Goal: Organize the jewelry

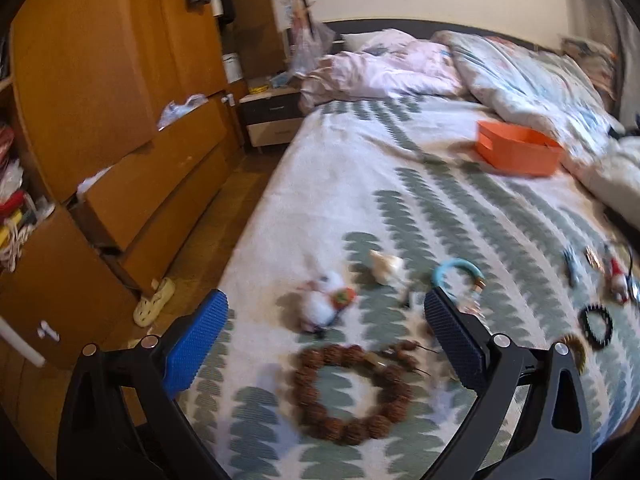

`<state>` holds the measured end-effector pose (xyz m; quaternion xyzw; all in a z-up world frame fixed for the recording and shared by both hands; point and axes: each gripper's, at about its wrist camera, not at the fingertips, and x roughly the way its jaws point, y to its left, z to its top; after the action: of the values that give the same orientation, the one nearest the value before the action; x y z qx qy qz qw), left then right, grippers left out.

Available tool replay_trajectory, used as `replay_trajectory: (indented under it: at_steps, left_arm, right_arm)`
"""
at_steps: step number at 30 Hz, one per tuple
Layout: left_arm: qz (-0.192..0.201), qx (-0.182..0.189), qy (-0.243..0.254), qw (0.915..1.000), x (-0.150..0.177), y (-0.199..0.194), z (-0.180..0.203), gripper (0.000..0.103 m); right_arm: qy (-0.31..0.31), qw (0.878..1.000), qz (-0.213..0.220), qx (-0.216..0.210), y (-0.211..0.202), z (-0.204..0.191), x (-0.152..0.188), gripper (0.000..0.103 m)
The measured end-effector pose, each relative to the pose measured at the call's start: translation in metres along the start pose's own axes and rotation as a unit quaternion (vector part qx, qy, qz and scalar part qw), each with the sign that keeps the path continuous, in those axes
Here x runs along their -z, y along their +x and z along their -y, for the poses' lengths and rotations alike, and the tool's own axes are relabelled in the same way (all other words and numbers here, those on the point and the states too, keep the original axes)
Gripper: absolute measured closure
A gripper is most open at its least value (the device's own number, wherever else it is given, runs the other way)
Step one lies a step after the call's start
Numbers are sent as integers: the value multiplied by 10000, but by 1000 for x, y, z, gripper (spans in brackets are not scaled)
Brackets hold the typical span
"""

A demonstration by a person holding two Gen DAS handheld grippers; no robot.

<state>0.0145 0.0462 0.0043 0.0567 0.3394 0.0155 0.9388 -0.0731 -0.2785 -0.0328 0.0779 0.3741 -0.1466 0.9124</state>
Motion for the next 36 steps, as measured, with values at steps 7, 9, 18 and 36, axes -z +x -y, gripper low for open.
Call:
replay_trajectory:
  at_steps: [7,9,18,36]
  left_arm:
    - [-257,-2,-401,9989,-3,13,-35,6]
    - [-392,5,-386,9985,-1,18,-36,6]
    - [-752,-2,-127,9971,25,24,-27,6]
    - [-1506,-145,132,9884,56,68,-17,6]
  right_arm:
    - [-180,9998,27,-33,-3,-5,0,3]
    - [-255,9997,63,-15,-5,-8,0,3]
    - [-556,9982,-92,-224,0,-20,2,3]
    - [-222,9977,-510,391,46,57,-30,6]
